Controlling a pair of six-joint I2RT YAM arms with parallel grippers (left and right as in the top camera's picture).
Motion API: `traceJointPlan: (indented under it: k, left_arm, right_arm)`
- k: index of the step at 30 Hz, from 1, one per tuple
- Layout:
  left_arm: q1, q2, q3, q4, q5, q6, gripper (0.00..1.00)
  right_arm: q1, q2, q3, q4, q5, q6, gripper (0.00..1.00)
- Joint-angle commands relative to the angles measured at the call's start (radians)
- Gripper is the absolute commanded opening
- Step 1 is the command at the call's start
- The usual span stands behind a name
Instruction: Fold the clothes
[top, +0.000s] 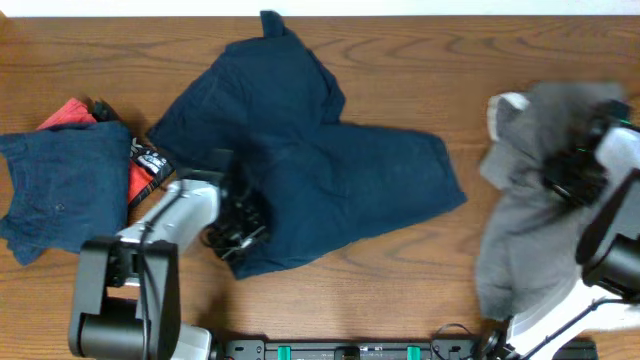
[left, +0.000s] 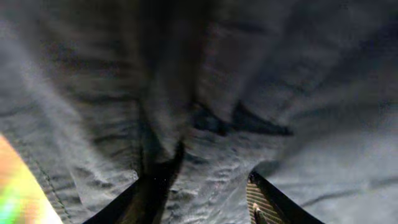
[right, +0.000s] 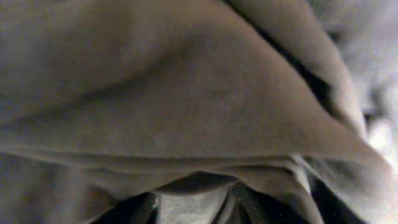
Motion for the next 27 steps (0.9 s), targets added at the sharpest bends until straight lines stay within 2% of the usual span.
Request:
traceJointPlan:
  k: [1,5,8,15,21,24,27]
  left_arm:
    - [0.127,0.016,-0.015,-0.002,-0.071,0.129,0.5]
    - [0.242,0.016,-0.003,0.01,-0.09,0.154,0.5]
    - [0.312,0.015,0.006,0.006,-0.088,0.153,0.51]
    - [0.368,0.015,0.013,-0.04,-0.089,0.202,0.5]
    - [0.368,0.013,0.013,-0.098,-0.09,0.25,0.51]
    - [0.368,0.007,0.013,-0.112,-0.093,0.258,0.53]
    - [0.368,0.002,0.013,-0.118,-0.093,0.258,0.53]
  right_arm:
    - [-0.108,0.055,0.047,-0.068,-0.026,0.028,0.43]
    - [-0.132,0.037,0.141,-0.142,-0.304,-0.074,0.49]
    - [-0.091,-0.008,0.171,-0.18,-0.402,-0.138,0.52]
    - [0.13,-0.094,0.171,-0.168,-0.618,-0.322,0.72]
    - [0.371,-0.059,0.164,-0.036,-0.627,-0.321,0.77]
    - [0.502,-0.019,0.164,0.075,-0.626,-0.305,0.84]
    - [0.605,0.027,0.164,0.198,-0.626,-0.233,0.87]
